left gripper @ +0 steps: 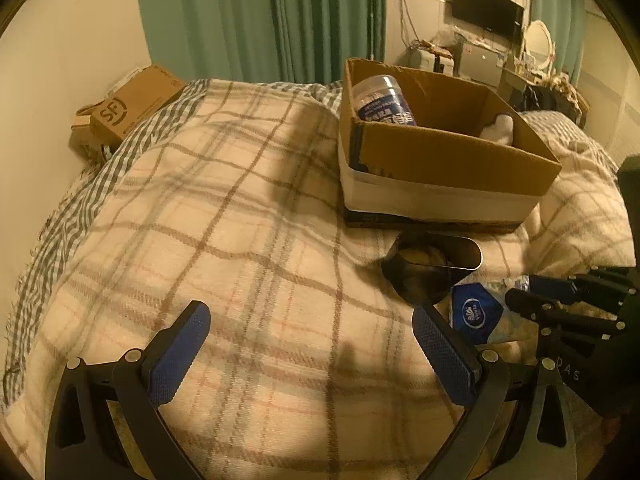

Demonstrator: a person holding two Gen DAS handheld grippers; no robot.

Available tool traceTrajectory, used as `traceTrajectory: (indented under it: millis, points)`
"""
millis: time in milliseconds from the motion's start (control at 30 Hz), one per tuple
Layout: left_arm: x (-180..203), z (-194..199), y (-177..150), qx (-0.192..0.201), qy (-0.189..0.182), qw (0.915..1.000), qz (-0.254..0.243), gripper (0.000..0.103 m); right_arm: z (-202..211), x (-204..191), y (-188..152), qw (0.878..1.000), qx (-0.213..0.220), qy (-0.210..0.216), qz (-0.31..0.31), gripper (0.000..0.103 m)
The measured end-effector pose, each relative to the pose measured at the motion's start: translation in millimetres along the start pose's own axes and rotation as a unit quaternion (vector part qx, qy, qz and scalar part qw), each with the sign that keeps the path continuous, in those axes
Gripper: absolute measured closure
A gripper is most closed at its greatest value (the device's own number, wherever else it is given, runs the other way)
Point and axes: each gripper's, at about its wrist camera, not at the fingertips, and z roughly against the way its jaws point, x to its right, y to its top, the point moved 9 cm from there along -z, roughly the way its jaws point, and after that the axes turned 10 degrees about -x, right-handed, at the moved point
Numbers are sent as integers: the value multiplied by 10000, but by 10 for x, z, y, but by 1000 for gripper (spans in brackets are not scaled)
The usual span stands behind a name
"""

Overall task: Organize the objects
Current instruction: 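Grasp the blue tissue pack with the right gripper, then grasp the black eye mask with the left gripper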

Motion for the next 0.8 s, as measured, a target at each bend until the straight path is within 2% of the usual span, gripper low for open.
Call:
traceTrajectory:
  millis: [100,300,500,633,800]
  points:
    - [6,-10,6,-24,47,10000,-34,0,31,9,-13,9999,82,65,7,85]
    - [125,0,46,-64,-52,9998,-157,0,354,68,132,9976,645,188,-172,88]
    - [502,-27,165,-79,-336,9984,-448,0,716,368,230,9929,1095,-129,-456,88]
    - [781,-208,229,-253,-539,9969,-520,0,752,609,281,9903,1188,-254,-680,88]
    - [890,-500,324,-397,-338,9973,-512,0,701,681,204,9905,1145,-148,-745,88]
